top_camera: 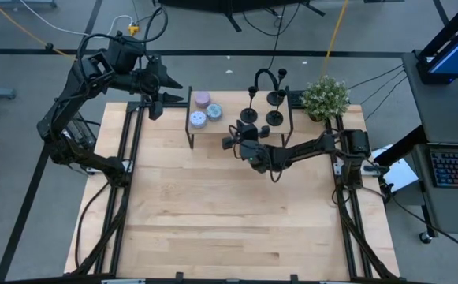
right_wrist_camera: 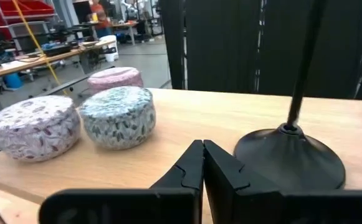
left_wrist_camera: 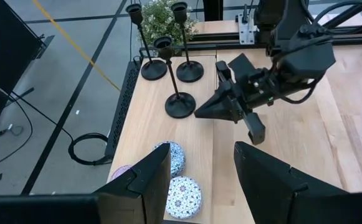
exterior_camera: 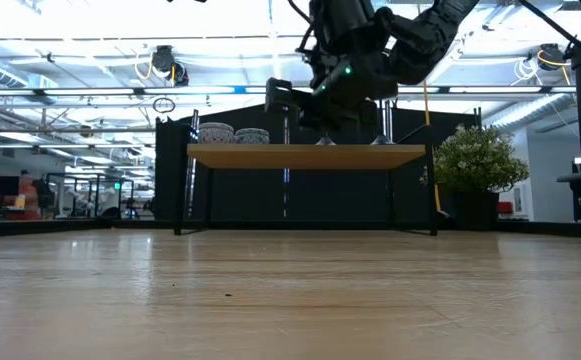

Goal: Pick & Place candle stick holders
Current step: Put the candle holder on the shelf

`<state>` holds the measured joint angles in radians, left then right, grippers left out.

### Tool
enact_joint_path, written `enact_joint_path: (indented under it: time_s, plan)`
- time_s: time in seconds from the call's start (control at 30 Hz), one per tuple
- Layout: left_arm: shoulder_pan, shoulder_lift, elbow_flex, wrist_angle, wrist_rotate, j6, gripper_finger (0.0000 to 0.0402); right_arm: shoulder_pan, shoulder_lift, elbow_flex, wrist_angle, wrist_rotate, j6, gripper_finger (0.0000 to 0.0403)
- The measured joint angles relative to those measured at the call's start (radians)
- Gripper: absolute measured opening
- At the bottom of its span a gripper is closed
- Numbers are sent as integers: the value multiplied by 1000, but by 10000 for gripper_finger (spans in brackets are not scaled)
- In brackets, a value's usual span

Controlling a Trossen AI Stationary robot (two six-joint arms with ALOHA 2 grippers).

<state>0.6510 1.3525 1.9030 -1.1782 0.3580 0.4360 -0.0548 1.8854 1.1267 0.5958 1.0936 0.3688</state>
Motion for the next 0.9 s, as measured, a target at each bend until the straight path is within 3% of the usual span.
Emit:
enact_joint_path:
  time_s: [0.43, 0.53, 0.67, 0.9]
  plan:
    - [0, 0, 0, 4, 0, -1, 184, -29, 0, 0, -42, -5, 16, 0]
    - [0, 0, 0, 5, 0, -1, 184, -46, -26, 0, -130, -68, 77, 0]
    - [0, 0, 0, 6, 0, -1, 184, -59, -60, 1, -253, -74, 143, 0]
    - [0, 0, 0, 12, 0, 8, 184, -67, -84, 1, -292, -99, 146, 0]
